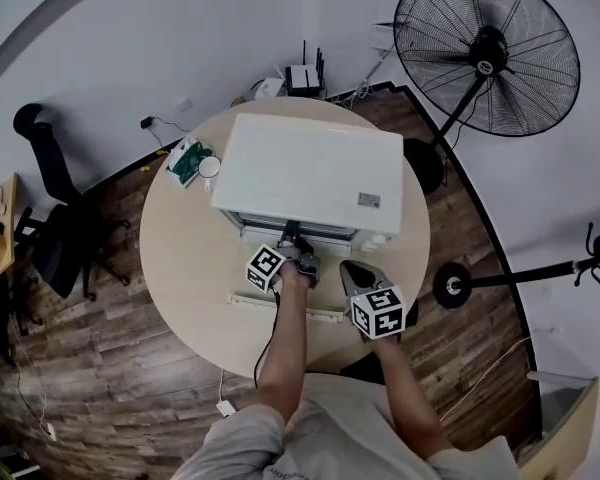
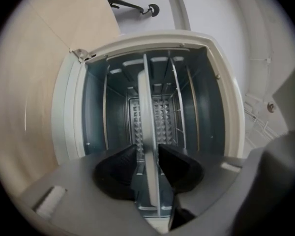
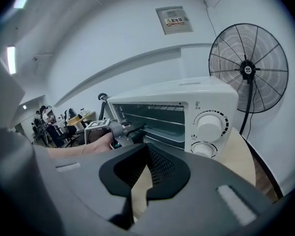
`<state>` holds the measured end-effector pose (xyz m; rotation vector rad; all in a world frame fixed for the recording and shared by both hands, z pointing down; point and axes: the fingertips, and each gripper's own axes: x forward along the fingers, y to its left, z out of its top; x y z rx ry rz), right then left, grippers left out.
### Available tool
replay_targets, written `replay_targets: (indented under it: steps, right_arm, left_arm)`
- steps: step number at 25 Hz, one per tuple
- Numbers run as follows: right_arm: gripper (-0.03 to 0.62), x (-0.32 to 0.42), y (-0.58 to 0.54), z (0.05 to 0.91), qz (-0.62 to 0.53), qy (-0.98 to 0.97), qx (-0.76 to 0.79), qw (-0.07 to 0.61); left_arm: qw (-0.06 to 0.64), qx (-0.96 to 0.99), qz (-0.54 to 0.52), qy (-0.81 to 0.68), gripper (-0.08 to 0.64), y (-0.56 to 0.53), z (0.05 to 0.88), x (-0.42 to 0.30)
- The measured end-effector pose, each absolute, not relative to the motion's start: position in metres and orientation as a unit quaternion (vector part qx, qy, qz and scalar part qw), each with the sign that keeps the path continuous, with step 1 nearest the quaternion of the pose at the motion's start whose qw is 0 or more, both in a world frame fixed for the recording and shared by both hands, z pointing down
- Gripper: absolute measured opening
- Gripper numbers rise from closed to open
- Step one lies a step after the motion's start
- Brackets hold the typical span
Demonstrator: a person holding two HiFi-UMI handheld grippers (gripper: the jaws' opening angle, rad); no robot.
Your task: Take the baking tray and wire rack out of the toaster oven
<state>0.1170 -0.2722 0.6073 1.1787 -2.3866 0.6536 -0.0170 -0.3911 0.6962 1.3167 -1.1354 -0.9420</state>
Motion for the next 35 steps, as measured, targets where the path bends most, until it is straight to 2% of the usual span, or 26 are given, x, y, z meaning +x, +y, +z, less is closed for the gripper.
replay_targets:
  steps: [13, 19, 35]
  right_arm:
    - [-0.005, 0.106, -0.271, 0.600, 0.237, -0.863, 0.404, 0.191]
    - [-0.005, 0.107, -0.270, 0.601, 0.236, -0.863, 0.404, 0.192]
    - [-0.005, 0.084, -0.264, 0.589, 0.232, -0.872, 0.392, 0.176]
  left_arm:
    - [0.560, 0.533, -0.418, -0.476, 0.150, -0.413, 0.706, -0.014]
    - [0.563, 0.520, -0.428, -0.478, 0.124, -0.419, 0.707, -0.014]
    - [0.587, 0.511, -0.383, -0.498, 0.110, -0.399, 0.711, -0.018]
